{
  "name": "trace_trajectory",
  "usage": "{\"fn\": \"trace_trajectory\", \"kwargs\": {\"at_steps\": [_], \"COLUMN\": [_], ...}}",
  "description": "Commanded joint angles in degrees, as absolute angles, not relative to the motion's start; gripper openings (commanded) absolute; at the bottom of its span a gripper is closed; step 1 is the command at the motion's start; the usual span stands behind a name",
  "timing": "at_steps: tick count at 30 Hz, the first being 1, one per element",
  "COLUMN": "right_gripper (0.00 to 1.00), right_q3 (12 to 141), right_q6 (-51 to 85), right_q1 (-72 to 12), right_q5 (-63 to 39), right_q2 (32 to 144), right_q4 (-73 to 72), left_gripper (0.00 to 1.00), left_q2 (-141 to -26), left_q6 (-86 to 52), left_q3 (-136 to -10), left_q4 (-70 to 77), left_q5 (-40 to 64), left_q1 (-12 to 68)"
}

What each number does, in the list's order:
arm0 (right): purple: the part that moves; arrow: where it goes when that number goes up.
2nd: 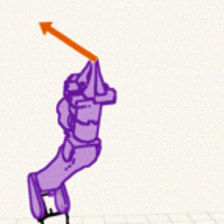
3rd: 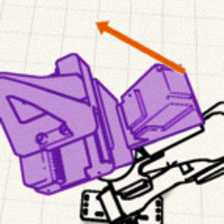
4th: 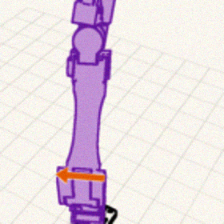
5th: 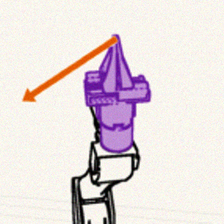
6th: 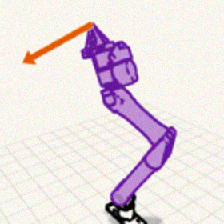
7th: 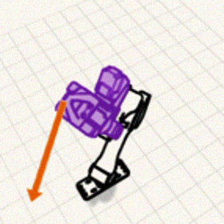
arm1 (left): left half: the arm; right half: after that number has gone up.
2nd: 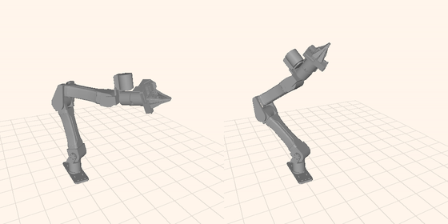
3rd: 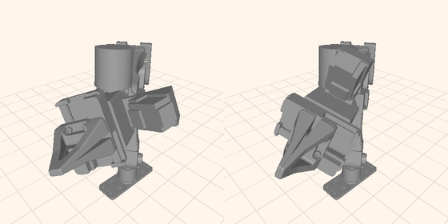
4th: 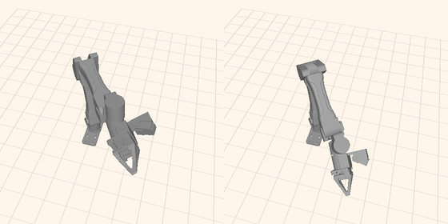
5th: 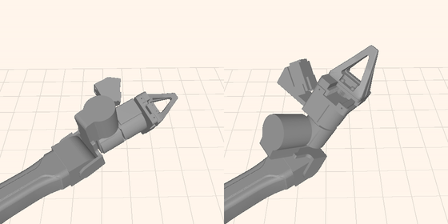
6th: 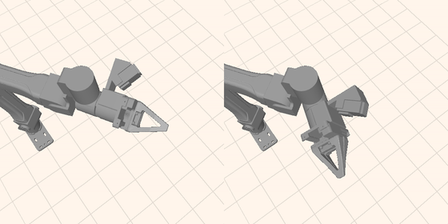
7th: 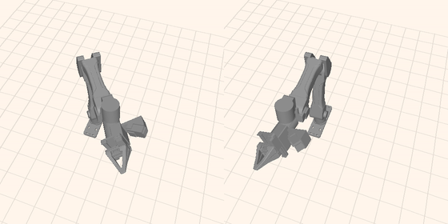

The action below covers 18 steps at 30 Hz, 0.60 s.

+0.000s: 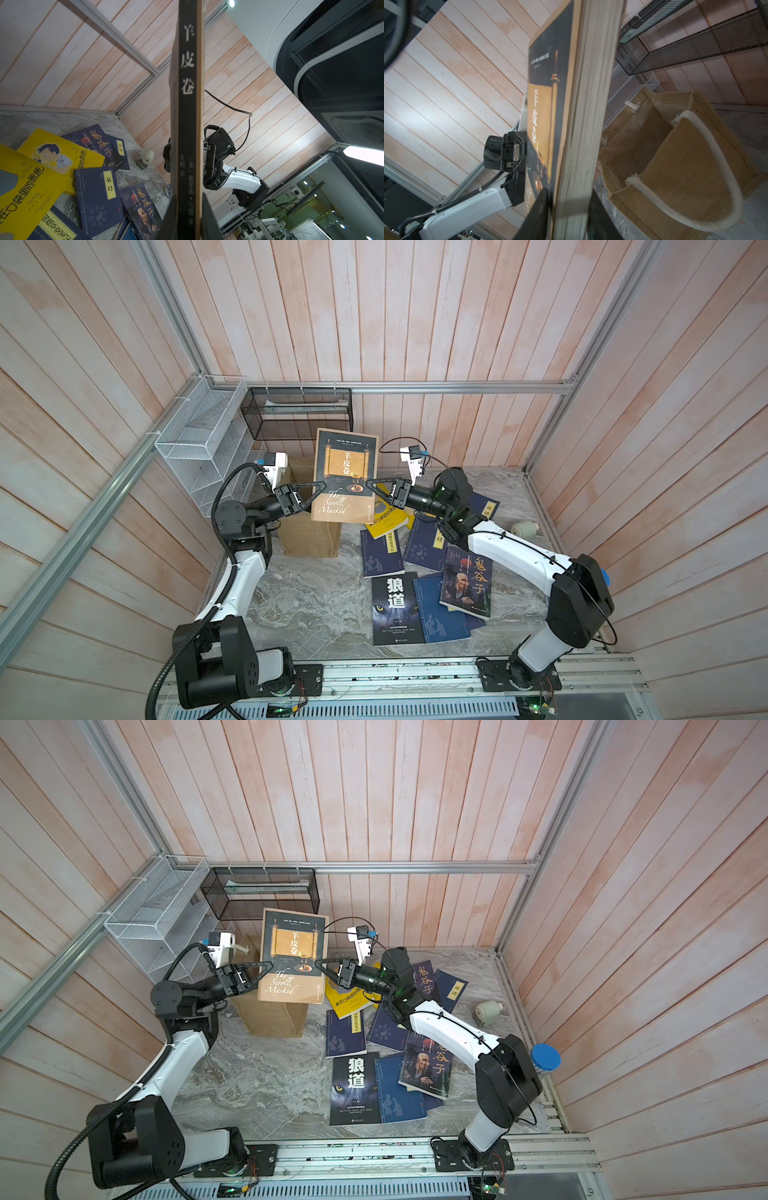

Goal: Put the books into the canvas bag
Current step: Pick up the book from the center of the board, then place the book in the canvas bag.

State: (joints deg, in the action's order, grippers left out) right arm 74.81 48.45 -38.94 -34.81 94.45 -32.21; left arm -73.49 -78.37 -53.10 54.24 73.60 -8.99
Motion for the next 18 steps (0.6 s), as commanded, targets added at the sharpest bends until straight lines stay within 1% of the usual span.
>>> {"fn": "trace_trajectory", "kwargs": {"at_steps": [1, 5, 9, 12, 15, 18], "right_gripper": [0.42, 0.45, 0.47, 0.47, 0.48, 0.49], "right_q3": [79.97, 83.62, 89.23, 93.24, 97.69, 106.20], "right_q6": [44.68, 41.98, 38.61, 38.06, 37.76, 35.22], "right_q1": [-38.39, -38.43, -38.69, -38.83, -39.20, -40.41], "right_q5": [-27.68, -19.05, -16.21, -14.43, -13.92, -13.72], "right_q2": [96.32, 97.47, 100.99, 104.26, 107.93, 113.23], "right_q4": [-24.14, -15.61, -9.96, -7.17, -5.42, 0.01], "left_gripper": [0.00, 0.00, 0.00, 0.00, 0.00, 0.00], "left_q2": [-70.54, -69.45, -67.44, -66.84, -66.18, -66.77], "left_q6": [-65.72, -60.21, -51.73, -42.79, -36.95, -31.35], "left_q3": [-57.19, -58.52, -62.50, -67.32, -70.27, -73.66], "left_q4": [38.89, 28.61, 15.88, 2.47, -4.68, -11.03], "left_q5": [72.69, 69.12, 64.61, 58.81, 50.86, 43.56], "left_q1": [-10.65, -12.80, -14.37, -14.41, -14.41, -14.41]}}
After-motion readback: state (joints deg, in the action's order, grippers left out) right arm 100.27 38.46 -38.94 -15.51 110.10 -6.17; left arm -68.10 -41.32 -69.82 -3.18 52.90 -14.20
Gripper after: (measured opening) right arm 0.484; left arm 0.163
